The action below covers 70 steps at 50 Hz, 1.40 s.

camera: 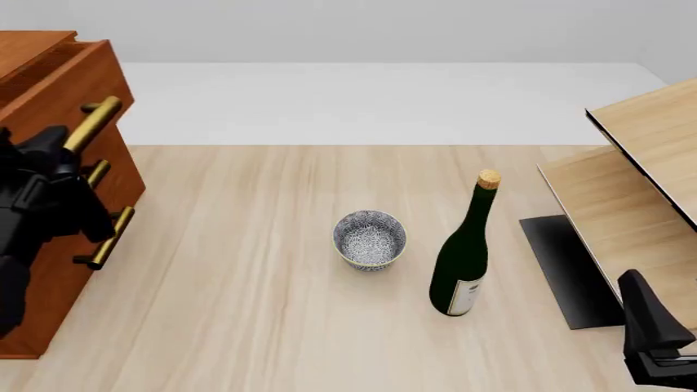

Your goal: Close the bottom drawer of the cabinet and open the top drawer.

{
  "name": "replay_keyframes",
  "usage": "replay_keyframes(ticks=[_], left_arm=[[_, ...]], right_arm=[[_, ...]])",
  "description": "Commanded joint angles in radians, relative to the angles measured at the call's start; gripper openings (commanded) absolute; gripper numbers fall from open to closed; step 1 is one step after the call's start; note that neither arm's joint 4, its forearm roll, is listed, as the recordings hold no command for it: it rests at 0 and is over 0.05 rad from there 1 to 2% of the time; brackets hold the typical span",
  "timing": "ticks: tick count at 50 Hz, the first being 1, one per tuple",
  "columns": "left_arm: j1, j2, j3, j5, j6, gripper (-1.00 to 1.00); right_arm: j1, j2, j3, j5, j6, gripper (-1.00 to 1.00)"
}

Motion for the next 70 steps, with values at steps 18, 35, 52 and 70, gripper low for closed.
replay_keyframes(ticks=[18,35,52,70], left_arm=[[-0.098,-0.044,0.025,0.024,0.016,-1.0],[-0.097,-0.042,0.027,0.028,0.014,-1.0],[-0.094,-0.04,0.025,0.025,0.011,1.0],[-0.099,-0.043,0.024,0.031,0.006,1.0]], right_arm=[[0.001,0.0,-0.003,0.001,0.003,1.0],[0.002,0.0,-0.005,0.002,0.004,1.0],[0.004,0.0,-0.006,0.004,0.006,1.0],[0.004,0.0,-0.006,0.002,0.007,1.0]])
